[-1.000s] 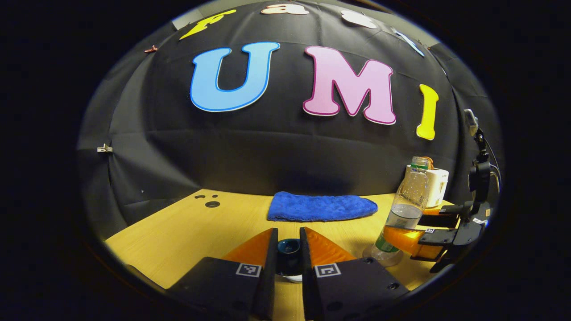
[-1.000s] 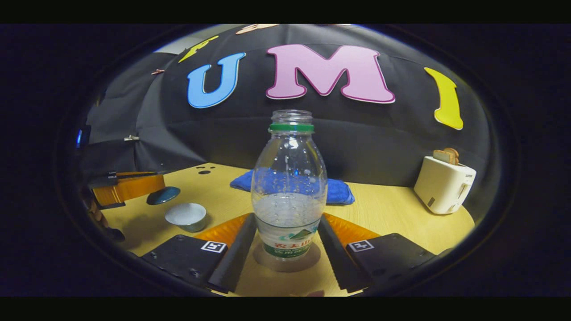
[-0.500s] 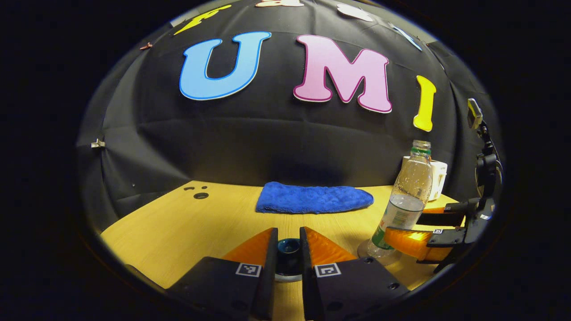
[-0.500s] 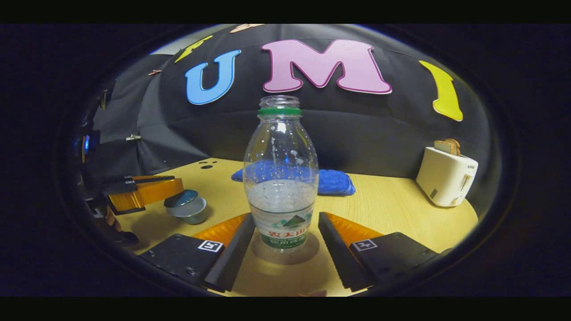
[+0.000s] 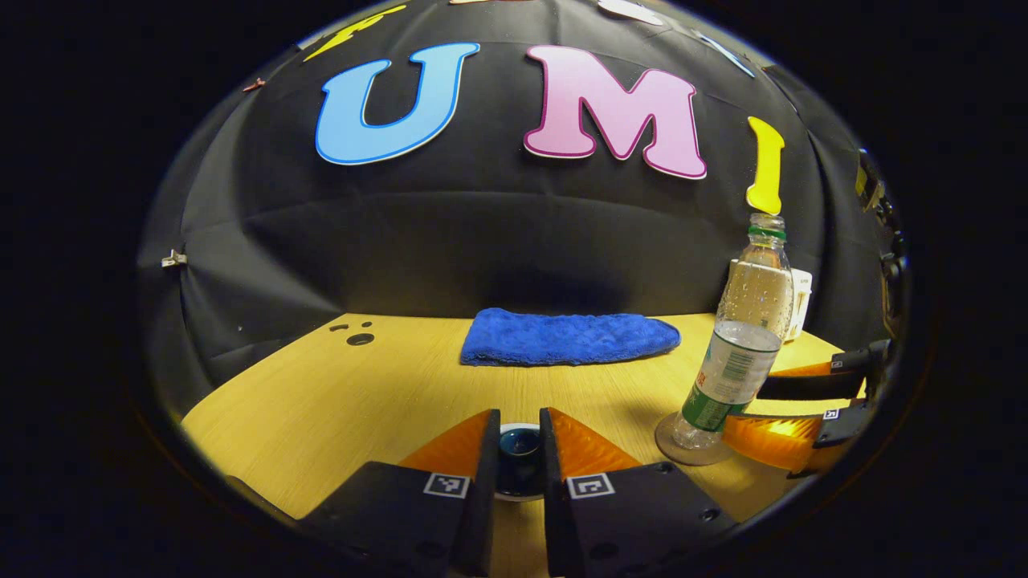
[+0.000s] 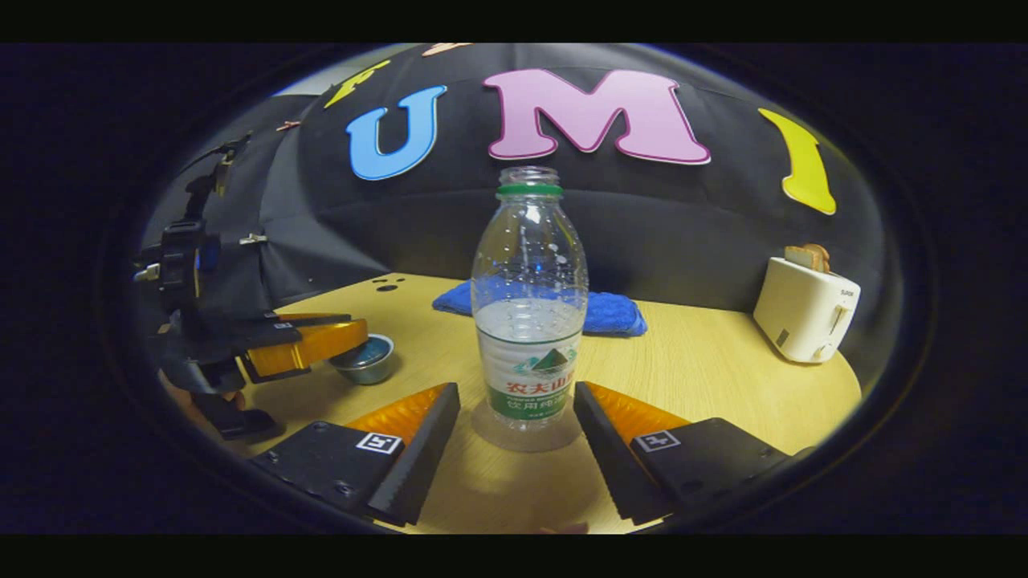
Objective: Open the teacup lid with one hand, grasp the water bottle and pour water into the teacup with the other hand; after pouring, place the water bottle on the coaster and then close the teacup lid.
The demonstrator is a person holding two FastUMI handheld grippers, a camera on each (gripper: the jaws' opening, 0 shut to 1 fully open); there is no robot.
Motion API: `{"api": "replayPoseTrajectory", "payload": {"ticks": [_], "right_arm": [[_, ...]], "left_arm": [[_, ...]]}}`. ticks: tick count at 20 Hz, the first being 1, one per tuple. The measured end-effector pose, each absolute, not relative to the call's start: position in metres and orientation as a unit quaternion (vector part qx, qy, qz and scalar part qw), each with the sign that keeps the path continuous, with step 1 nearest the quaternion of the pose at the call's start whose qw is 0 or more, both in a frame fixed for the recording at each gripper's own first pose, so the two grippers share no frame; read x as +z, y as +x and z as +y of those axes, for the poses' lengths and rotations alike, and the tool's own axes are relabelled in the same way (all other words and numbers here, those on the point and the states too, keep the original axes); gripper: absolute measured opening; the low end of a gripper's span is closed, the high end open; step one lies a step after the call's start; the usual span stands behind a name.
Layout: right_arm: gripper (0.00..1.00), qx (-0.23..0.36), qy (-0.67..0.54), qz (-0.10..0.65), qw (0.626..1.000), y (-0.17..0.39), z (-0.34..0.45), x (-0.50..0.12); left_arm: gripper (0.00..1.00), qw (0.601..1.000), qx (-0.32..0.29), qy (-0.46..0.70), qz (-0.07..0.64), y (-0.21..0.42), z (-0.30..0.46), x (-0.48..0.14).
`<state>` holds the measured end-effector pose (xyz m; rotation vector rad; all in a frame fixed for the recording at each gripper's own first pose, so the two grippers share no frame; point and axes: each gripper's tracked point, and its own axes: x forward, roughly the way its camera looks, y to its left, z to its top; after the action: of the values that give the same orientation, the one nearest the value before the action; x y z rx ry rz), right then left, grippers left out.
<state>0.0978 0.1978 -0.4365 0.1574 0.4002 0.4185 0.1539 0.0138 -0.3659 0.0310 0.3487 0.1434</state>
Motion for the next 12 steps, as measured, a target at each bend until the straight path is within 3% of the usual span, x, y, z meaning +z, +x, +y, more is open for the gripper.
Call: {"api": "replayPoseTrajectory", "payload": {"ticks": [2,5,7,12], "right_arm": [[0.89,0.209,0.079,0.194,0.955,0.093,0.198,-0.431],[0.89,0.207,0.094,0.193,0.954,0.088,0.196,-0.423],[0.89,0.203,0.097,0.19,0.956,0.087,0.191,-0.417],[0.89,0.194,0.092,0.187,0.959,0.082,0.177,-0.407]], "left_arm": [[0.29,0.982,0.07,0.026,0.174,0.154,0.012,-0.366],[0.39,0.982,0.068,0.027,0.175,0.155,0.01,-0.367],[0.36,0.983,0.067,0.024,0.171,0.154,0.01,-0.364],[0.42,0.985,0.062,0.039,0.156,0.151,0.006,-0.347]]}}
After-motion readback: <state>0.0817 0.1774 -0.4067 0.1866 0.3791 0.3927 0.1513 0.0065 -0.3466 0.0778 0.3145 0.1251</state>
